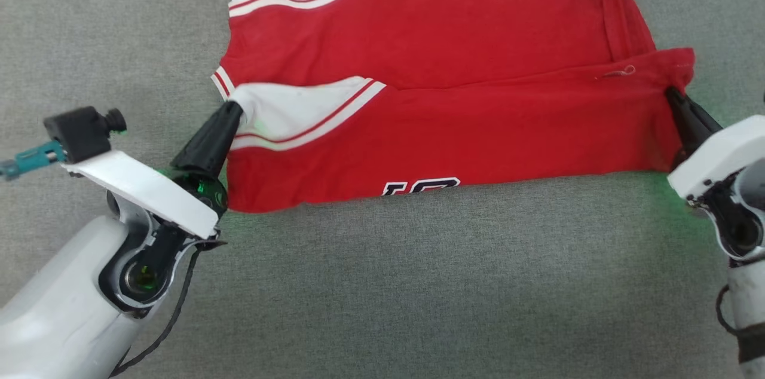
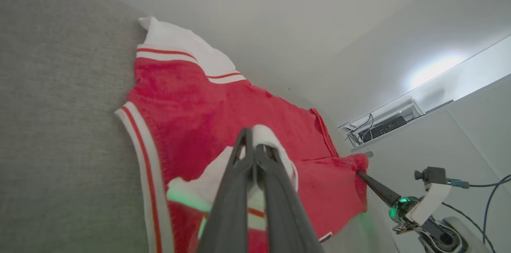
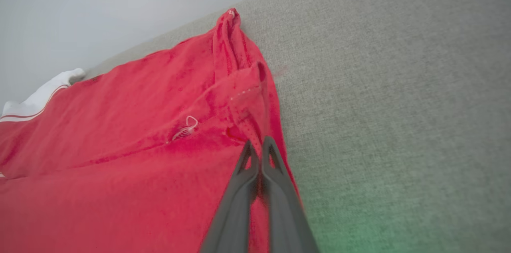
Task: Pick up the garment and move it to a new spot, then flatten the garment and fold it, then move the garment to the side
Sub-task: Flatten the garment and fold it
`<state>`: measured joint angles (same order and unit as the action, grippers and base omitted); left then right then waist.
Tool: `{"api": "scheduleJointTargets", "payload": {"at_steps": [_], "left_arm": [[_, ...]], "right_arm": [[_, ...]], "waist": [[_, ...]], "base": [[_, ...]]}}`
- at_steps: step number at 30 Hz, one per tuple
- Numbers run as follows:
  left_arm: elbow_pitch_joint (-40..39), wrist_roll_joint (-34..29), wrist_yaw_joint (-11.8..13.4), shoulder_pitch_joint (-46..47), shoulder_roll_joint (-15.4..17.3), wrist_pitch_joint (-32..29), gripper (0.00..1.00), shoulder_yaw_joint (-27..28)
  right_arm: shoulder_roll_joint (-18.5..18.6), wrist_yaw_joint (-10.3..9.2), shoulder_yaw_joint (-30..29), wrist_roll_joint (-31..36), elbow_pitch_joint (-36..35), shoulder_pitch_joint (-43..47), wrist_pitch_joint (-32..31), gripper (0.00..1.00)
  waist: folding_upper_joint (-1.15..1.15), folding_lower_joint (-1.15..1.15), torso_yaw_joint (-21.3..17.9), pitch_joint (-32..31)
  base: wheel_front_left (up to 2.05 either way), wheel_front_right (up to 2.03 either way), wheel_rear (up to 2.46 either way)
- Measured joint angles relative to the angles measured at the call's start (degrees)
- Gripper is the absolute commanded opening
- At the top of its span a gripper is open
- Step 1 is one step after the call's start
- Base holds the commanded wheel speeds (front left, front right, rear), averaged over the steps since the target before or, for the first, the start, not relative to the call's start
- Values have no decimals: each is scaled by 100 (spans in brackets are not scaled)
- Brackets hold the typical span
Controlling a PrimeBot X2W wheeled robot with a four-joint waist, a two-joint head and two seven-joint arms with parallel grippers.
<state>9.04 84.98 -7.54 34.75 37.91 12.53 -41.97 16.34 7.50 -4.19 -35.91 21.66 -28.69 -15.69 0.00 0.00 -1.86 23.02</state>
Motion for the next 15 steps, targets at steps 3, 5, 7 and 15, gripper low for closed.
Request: {"api": "scheduleJointTargets", "payload": {"at_steps": [3, 5, 7, 15], "left_arm": [[338, -60, 0, 70, -30, 13, 0, -179], [550, -52, 0, 156, -45, 15, 0, -291], [758, -76, 0, 253, -44, 27, 0, -402], [1330, -667, 0, 691, -45, 164, 100, -1084]], "right_arm": [[3, 0, 172, -40, 346, -147, 157, 0], [40, 0, 300, -23, 548, -184, 220, 0], [65, 0, 370, -43, 700, -254, 315, 0], [250, 0, 761, -87, 981, -360, 667, 100]], "waist": [[0, 0, -6, 53], [0, 0, 6, 66], [0, 0, 23, 80], [0, 0, 81, -66]], "base": [[0, 0, 0], [0, 0, 0], [0, 0, 0], [0, 0, 0]]}}
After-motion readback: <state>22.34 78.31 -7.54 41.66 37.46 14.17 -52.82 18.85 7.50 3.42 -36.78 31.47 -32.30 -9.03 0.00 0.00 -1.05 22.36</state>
